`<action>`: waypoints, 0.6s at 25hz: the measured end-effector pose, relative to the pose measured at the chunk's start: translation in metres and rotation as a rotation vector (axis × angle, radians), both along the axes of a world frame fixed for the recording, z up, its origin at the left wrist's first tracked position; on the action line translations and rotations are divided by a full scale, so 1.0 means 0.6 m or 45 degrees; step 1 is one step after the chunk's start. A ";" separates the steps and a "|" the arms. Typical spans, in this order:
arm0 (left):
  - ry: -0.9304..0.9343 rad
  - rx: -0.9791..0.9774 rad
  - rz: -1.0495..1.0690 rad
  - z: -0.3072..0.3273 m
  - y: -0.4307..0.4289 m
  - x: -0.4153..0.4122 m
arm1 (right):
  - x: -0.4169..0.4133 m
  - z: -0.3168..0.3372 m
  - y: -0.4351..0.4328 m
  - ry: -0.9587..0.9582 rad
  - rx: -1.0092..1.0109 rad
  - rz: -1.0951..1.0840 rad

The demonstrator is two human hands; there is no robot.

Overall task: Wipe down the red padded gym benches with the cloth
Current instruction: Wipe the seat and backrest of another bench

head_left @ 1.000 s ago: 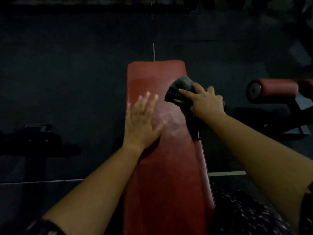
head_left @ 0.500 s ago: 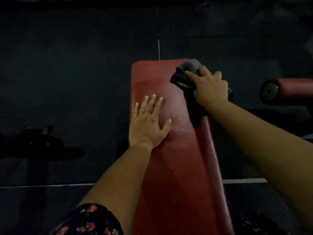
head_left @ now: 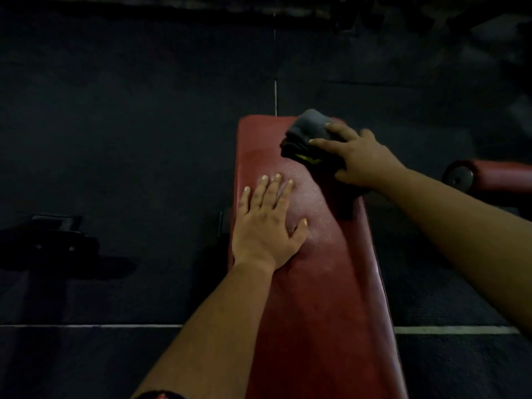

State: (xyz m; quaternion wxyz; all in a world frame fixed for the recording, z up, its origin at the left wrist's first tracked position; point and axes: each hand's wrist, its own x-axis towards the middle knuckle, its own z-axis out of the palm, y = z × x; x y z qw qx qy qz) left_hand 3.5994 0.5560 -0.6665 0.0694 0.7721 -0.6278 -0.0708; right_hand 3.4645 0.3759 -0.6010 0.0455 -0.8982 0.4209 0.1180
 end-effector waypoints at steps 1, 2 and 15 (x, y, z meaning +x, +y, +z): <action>-0.004 -0.002 -0.002 0.000 0.000 0.000 | 0.017 0.004 0.001 0.028 -0.037 0.078; -0.001 -0.006 -0.003 0.001 -0.001 0.000 | 0.034 0.007 0.003 0.053 -0.069 0.159; 0.010 0.022 -0.027 0.003 -0.004 0.005 | 0.171 -0.007 0.018 -0.021 -0.176 0.105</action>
